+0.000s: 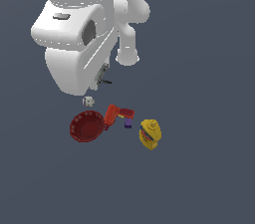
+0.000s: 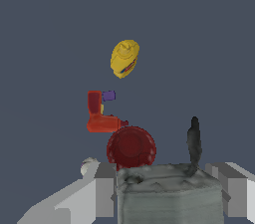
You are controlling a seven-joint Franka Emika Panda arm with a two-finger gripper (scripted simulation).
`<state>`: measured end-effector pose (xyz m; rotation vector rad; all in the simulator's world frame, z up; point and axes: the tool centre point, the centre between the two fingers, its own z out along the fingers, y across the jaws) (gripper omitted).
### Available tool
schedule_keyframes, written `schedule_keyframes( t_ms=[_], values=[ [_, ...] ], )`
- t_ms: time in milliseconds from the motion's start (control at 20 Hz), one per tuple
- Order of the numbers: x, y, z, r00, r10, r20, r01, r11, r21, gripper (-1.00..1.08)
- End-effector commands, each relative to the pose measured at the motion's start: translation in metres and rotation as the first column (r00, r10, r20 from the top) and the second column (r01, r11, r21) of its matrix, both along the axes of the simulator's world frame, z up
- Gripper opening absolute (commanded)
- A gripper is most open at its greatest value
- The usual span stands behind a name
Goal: Pick up a designated object from a clutter of objects.
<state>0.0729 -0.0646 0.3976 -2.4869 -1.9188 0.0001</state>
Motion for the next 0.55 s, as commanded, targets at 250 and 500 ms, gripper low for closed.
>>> schedule_keyframes(
  t_ms=[250,500],
  values=[
    [0.0069,-0.0066,0.0115,1.000,0.000,0.000,0.000,1.000,-0.001,-1.00],
    [0.0072,-0.0062,0.0114,1.000,0.001,0.000,-0.001,1.000,0.000,-1.00]
  ],
)
